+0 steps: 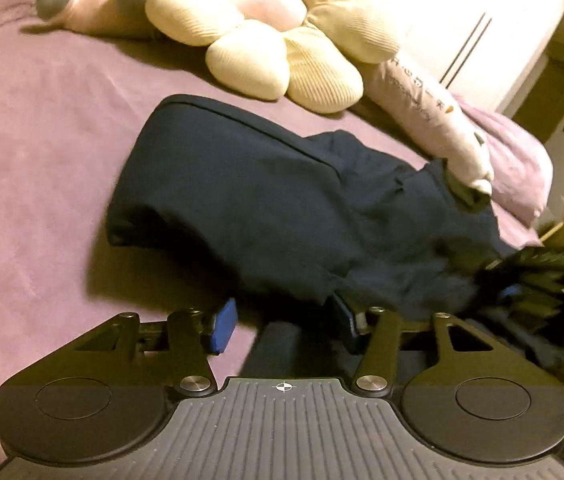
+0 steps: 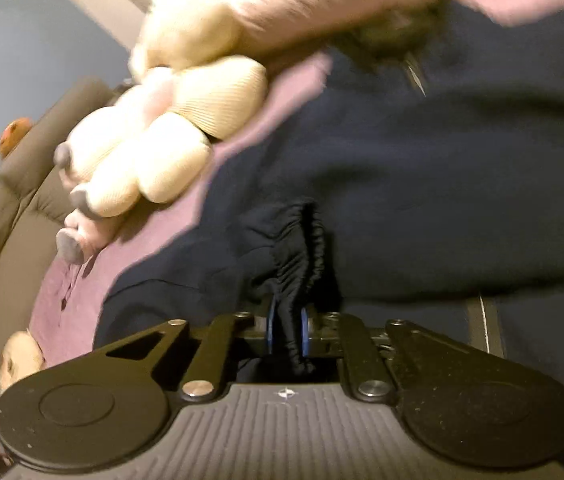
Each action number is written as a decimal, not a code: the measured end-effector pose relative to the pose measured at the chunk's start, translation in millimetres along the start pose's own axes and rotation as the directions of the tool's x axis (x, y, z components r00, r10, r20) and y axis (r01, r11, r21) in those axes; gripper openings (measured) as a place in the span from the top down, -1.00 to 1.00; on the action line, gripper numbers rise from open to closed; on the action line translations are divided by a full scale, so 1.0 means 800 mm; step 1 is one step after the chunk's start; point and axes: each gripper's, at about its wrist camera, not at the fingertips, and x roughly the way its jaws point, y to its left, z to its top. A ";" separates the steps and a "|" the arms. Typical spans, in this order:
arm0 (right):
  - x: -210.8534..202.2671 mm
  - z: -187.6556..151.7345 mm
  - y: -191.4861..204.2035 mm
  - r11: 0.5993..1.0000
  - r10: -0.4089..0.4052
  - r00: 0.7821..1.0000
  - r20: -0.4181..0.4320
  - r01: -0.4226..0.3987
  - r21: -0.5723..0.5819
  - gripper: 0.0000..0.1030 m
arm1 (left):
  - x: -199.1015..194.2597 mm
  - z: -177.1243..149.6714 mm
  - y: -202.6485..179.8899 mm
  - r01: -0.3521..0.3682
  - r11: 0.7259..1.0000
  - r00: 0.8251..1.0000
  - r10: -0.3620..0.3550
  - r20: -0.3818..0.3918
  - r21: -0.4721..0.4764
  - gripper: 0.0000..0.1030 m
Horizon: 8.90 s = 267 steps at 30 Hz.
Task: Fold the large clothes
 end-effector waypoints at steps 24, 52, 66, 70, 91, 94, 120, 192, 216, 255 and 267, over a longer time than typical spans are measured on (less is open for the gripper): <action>-0.111 0.077 0.000 0.961 -0.143 0.930 0.339 0.212 -0.176 0.81 | 0.080 0.034 -0.024 -0.077 0.996 0.996 0.075 0.052 0.040 0.64; -0.123 0.081 -0.197 0.889 -0.458 0.856 0.238 0.447 0.104 0.80 | 0.039 0.030 -0.091 0.078 0.959 0.997 -0.076 -0.018 0.272 0.08; -0.177 0.073 -0.243 0.911 -0.377 0.887 0.266 0.304 0.277 0.13 | 0.065 0.046 -0.129 0.134 0.962 0.991 -0.130 -0.031 0.237 -0.11; -0.181 0.059 -0.240 0.923 -0.355 0.898 0.261 0.294 0.247 0.02 | 0.085 0.035 -0.148 0.106 0.957 0.994 -0.098 -0.042 0.270 -0.18; -0.230 0.063 -0.219 0.795 -0.603 0.687 0.405 0.558 0.237 -0.03 | 0.091 0.036 -0.167 -0.001 0.933 1.000 -0.006 0.019 0.359 -0.21; -0.218 0.068 -0.184 0.817 -0.549 0.698 0.460 0.565 0.118 -0.01 | 0.100 0.042 -0.186 0.015 0.932 0.999 -0.024 0.021 0.362 -0.32; -0.081 0.119 -0.232 0.722 -0.472 0.784 0.402 0.606 -0.335 1.00 | 0.206 0.027 -0.215 -0.123 0.854 0.991 0.076 0.113 0.506 -1.00; -0.490 -0.253 -0.256 0.957 -0.085 0.996 -0.030 0.090 0.275 0.62 | -0.218 -0.138 0.050 0.191 0.979 0.893 -0.201 -0.403 -0.066 0.60; -0.419 -0.031 -0.240 0.939 -0.177 0.948 0.263 0.083 0.333 0.64 | -0.107 0.041 -0.024 0.197 0.956 0.967 -0.226 -0.120 -0.218 0.66; -0.308 0.017 -0.260 0.936 -0.349 0.904 0.248 0.349 0.047 -0.41 | 0.031 0.041 -0.043 0.059 0.998 0.983 -0.062 -0.171 -0.022 -0.88; -0.279 0.022 -0.253 0.929 -0.353 0.904 0.241 0.370 -0.027 0.77 | 0.032 0.047 -0.053 0.067 0.998 0.985 -0.065 -0.158 0.011 0.51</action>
